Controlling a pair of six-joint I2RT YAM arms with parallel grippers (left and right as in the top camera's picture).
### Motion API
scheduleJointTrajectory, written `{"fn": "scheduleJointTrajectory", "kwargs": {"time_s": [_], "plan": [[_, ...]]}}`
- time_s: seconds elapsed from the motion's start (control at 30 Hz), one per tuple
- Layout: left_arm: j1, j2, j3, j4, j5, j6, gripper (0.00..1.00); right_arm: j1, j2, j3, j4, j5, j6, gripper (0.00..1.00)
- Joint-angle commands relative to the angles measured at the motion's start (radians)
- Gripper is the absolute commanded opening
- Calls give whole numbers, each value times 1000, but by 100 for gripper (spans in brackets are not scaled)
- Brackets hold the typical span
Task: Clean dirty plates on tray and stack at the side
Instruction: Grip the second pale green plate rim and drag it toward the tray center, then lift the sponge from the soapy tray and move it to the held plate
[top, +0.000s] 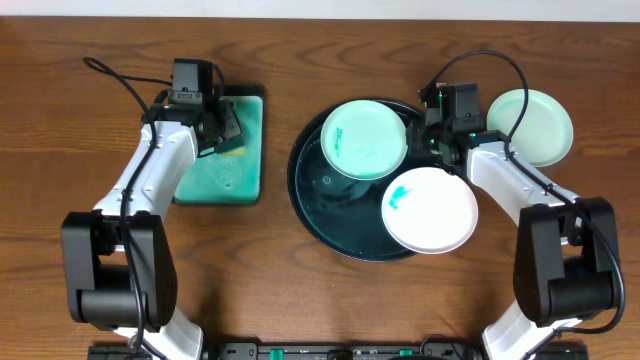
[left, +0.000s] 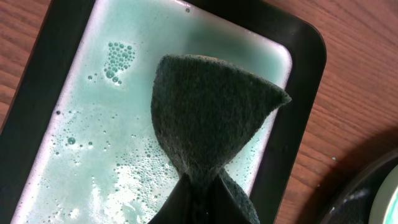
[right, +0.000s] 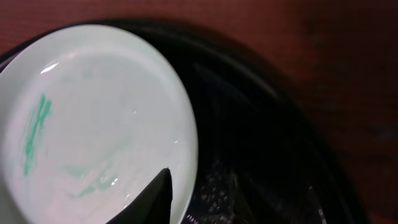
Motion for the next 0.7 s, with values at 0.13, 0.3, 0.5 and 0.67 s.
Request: {"fn": "scheduleJointTrajectory", "kwargs": {"time_s": [0.13,0.3,0.5,0.67], "plan": [[2,-4,5,0,-2,9,7,4,103,17,109,-25,-39,29],[2,-4,5,0,-2,10,7,6,146,17,170,-34,-54,29],[2,-3,5,0,-1,10,7,23,179,17,190,-40,-100,16],[2,3,5,-16,-1,9,7,69,183,17,200,-40,-100,1]]}}
